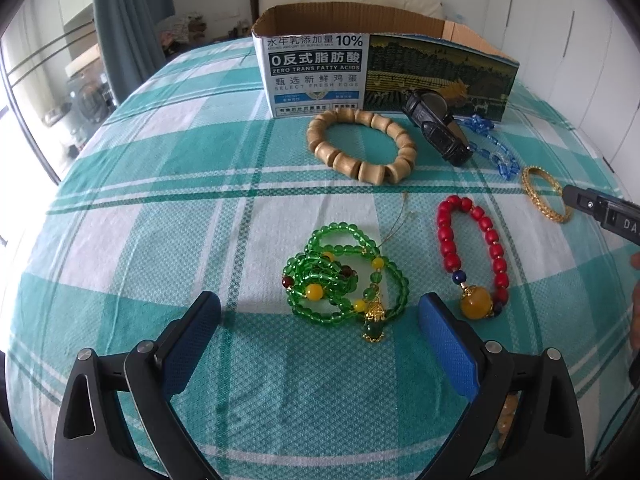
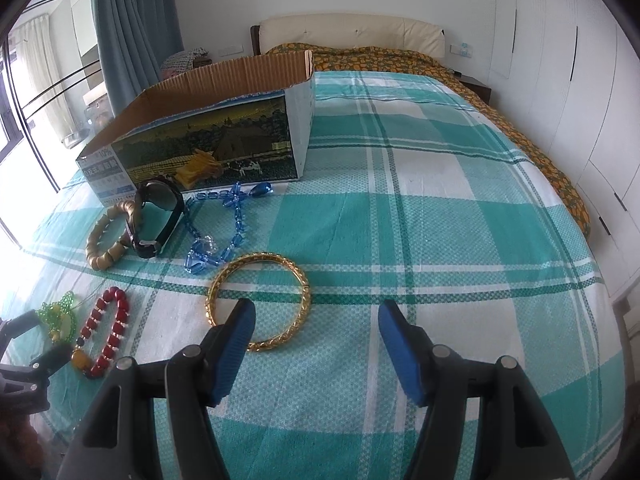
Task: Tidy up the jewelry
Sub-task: 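Grasp the green bead necklace with left tool while right tool grasps the gold bangle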
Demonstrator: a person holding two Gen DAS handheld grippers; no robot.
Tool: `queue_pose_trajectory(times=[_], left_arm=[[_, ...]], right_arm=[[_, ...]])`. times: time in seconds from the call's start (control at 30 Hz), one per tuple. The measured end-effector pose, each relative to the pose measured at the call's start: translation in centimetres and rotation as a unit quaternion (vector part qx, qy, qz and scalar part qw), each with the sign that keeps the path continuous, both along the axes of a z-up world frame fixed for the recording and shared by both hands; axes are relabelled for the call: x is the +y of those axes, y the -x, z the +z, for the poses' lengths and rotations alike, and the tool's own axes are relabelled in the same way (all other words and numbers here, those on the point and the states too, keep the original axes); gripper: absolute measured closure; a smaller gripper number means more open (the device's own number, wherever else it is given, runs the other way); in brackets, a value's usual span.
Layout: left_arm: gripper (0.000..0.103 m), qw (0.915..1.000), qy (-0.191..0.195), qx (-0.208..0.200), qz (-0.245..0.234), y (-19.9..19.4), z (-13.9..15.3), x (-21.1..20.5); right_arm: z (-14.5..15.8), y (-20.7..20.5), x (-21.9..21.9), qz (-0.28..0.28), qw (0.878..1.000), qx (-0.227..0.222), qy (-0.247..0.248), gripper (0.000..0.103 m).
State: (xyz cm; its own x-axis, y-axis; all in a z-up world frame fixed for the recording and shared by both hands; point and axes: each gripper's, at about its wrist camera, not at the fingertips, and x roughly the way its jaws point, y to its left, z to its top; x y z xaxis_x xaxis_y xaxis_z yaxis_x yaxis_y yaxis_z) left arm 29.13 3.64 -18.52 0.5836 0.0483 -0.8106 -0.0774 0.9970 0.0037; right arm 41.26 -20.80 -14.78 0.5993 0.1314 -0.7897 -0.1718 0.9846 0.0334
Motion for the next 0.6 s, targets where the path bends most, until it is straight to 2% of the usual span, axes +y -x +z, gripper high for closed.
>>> queue_pose_trajectory(times=[0.07,0.13,0.37,0.4,0.47,0.5,0.53,0.57,0.6], left_arm=[[0.001,1.0000,0.003,0.003,0.003,-0.1,-0.1,0.2],[0.000,1.0000,0.003,0.005,0.005,-0.2,-0.2,0.4],[0.000,1.0000,0.003,0.005,0.004,-0.3,-0.2,0.5],[0.000,1.0000,0.003,0.005,0.004,-0.3,-0.2,0.5],[0.003,1.0000,0.004,0.004,0.006,-0.2,-0.2,0.5],[0.008,1.0000,0.004,-0.003,0.007,-0.2,-0.1,0.5],[0.029,0.9999,0.006,-0.015,0.003,0.0,0.2,0.5],[0.057,0.9997,0.007,-0.022,-0.004,0.0,0.4,0.4],[0.073,0.9997,0.005,-0.023,-0.008,-0.1,0.6,0.4]], right_arm=[[-0.7,-0.6,0.3,0.004,1.000,0.008,0.015,0.037],[-0.8,-0.6,0.9,0.013,0.999,-0.003,0.038,0.036],[-0.9,-0.6,0.8,0.011,0.999,-0.003,0.036,0.034],[-0.8,-0.6,0.9,0.009,0.999,-0.001,0.038,0.035],[-0.6,-0.4,1.2,0.014,0.999,0.002,0.038,0.042],[-0.5,-0.2,1.6,0.022,0.999,-0.001,0.041,0.064],[-0.5,0.0,2.1,0.029,0.998,-0.002,0.047,0.091],[-0.5,0.1,2.5,0.032,0.998,-0.003,0.057,0.093],[-0.4,0.3,2.6,0.035,0.998,-0.001,0.053,0.098]])
